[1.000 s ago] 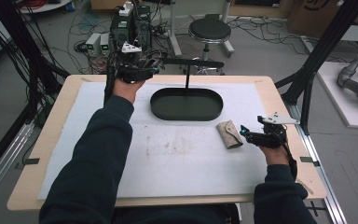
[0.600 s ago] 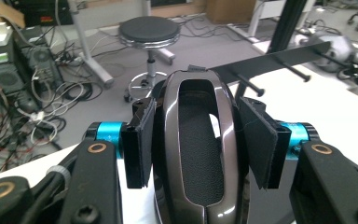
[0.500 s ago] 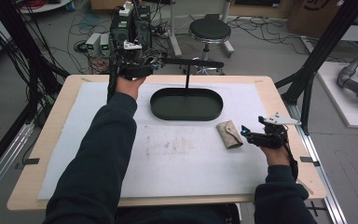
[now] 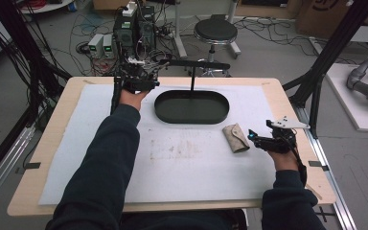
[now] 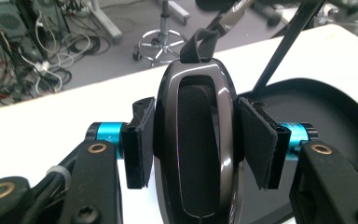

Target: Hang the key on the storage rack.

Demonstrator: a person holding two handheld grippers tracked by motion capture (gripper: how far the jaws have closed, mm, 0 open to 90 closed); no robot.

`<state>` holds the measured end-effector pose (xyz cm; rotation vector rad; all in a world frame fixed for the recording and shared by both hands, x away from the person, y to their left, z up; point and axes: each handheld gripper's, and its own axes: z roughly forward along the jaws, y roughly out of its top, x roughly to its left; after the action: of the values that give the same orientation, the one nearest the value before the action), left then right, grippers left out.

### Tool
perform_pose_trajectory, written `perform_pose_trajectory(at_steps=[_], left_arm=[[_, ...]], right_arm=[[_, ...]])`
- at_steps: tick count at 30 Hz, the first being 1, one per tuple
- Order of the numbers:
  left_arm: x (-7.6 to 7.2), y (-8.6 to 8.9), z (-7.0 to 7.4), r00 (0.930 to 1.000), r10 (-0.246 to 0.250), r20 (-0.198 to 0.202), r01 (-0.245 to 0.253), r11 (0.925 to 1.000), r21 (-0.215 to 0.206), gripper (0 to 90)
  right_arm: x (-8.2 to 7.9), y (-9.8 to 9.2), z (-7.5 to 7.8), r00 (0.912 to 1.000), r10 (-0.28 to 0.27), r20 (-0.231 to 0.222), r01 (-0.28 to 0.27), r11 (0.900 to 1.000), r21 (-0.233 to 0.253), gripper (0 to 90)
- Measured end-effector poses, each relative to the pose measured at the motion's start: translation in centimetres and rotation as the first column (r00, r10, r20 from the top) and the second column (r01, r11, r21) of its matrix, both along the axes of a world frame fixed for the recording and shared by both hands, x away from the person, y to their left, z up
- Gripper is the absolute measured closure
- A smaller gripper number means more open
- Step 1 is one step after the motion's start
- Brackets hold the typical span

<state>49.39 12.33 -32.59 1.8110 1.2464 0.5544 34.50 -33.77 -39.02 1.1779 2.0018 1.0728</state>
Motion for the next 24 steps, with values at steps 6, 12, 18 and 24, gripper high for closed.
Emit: perform_pose_trajectory(at_steps=[6,12,18,24], left_arm=[[0.5,-0.9,-1.8,0.9995,-0.018,-0.025,0.017,0.9998,-0.008,48.4],[0.4,-1.8,-3.0,0.9985,-0.045,-0.033,0.045,0.9989,0.008,48.6],[-0.1,-1.5,-3.3,0.9973,-0.074,-0.004,0.074,0.9973,-0.001,48.0],[-0.9,-1.2,-2.6,0.9942,-0.101,0.037,0.102,0.9937,-0.045,39.9]], right_arm=[[0.0,0.0,0.0,1.0000,0.000,-0.001,0.000,1.000,0.003,20.0],[-0.1,-0.2,0.0,1.0000,-0.004,0.002,0.004,1.000,0.003,20.0],[-0.2,-0.3,0.0,1.0000,-0.008,0.002,0.008,1.000,0.004,20.0],[-0.1,-0.1,0.1,1.0000,-0.002,0.005,0.002,1.000,0.000,20.0]])
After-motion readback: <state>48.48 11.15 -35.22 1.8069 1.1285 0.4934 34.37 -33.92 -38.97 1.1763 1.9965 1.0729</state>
